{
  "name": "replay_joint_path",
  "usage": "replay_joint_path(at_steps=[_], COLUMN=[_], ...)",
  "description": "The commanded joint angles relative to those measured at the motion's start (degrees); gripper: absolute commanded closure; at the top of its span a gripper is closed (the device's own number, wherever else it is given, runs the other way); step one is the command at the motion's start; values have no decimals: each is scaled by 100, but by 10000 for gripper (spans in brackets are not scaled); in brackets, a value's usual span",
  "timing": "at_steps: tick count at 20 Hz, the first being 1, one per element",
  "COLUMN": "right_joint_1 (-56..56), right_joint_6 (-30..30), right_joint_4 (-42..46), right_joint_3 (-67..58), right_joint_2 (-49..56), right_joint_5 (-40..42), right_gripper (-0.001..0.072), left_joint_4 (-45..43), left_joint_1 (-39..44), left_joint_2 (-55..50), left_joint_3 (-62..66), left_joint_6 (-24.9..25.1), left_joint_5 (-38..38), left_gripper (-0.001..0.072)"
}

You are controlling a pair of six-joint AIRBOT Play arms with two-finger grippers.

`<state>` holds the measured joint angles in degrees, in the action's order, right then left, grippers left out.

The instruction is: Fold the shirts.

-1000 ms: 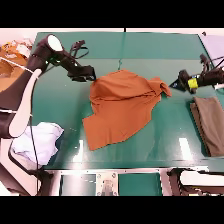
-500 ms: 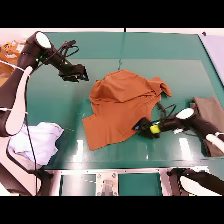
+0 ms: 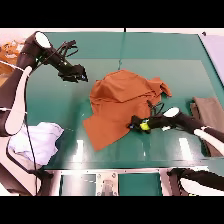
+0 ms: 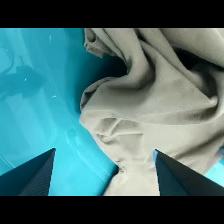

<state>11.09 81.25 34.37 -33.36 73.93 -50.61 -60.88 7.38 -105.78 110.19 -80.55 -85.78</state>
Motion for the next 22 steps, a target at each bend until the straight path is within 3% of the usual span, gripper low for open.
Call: replay_joint_path(at_steps=[1,4,8,12,15,18,22], right_joint_1=[-1379,-3176,-4824,-4918,-4717,-4577,-4546], right_joint_6=[498,1167,1150,960,953,706,208], right_joint_4=[1482,2979,3086,3038,3016,2822,2149], right_joint_3=[-557,-1169,-1300,-1121,-1097,-1095,-1095], right_joint_2=[-636,-1580,-1672,-1235,-944,-868,-870], right_joint_5=[-1486,-1950,-1971,-1923,-1692,-1388,-1325], right_gripper=[692,692,691,691,691,692,691], left_joint_4=[2,4,323,730,745,728,739], left_joint_1=[4,7,7,184,715,1381,1650], left_joint_2=[-2,-2,-9,-22,-17,-20,-35], left_joint_3=[7,4,-13,-70,-796,-2041,-2717], left_joint_6=[70,70,66,61,85,155,-142], left_joint_5=[-22,9,-138,-439,-361,514,2549], left_gripper=[5,4,5,5,6,5,6])
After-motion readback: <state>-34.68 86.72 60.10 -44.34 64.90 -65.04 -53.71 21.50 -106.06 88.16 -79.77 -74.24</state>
